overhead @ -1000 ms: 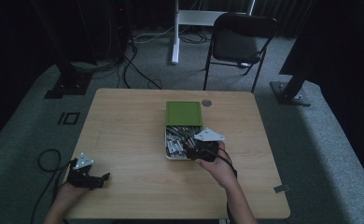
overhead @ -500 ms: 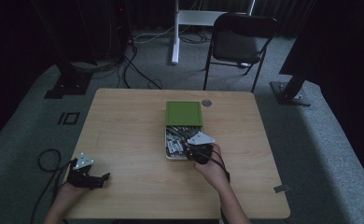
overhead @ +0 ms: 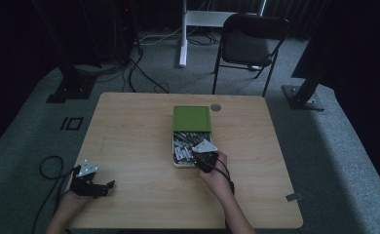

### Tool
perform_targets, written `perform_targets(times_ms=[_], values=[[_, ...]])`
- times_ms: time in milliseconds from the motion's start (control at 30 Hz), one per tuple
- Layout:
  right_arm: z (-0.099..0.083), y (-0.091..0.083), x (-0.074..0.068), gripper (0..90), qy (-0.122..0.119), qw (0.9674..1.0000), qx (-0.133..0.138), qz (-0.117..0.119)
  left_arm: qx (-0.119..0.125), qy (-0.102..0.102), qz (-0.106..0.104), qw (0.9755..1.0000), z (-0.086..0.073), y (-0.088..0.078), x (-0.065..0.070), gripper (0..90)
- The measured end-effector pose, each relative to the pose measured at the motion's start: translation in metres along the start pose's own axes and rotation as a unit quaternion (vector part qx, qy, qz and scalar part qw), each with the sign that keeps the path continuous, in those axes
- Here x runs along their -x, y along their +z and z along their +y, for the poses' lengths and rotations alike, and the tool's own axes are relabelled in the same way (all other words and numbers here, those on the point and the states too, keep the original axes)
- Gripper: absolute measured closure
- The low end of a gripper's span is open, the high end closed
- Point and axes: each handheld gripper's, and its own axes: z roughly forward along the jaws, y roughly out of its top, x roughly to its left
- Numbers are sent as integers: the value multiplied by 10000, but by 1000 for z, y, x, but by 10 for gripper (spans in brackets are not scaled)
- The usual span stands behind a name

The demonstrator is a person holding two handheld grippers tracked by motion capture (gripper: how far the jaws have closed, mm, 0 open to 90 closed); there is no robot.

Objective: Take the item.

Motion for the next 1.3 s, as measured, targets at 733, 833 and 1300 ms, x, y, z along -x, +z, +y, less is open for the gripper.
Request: perform_targets(times_ms=[733, 833, 1300], values=[[11, -22, 11, 884, 492, 9984, 155, 223, 6, -8, 1, 10000, 0, 0, 0, 14], [15, -29, 13, 885, 570, 9976, 252, 304, 8, -10, 1, 10000, 0, 0, 0, 14], [40, -72, 36, 888, 946, 9883, 1051, 577, 9, -6, 3, 10000, 0, 0, 0, 14]])
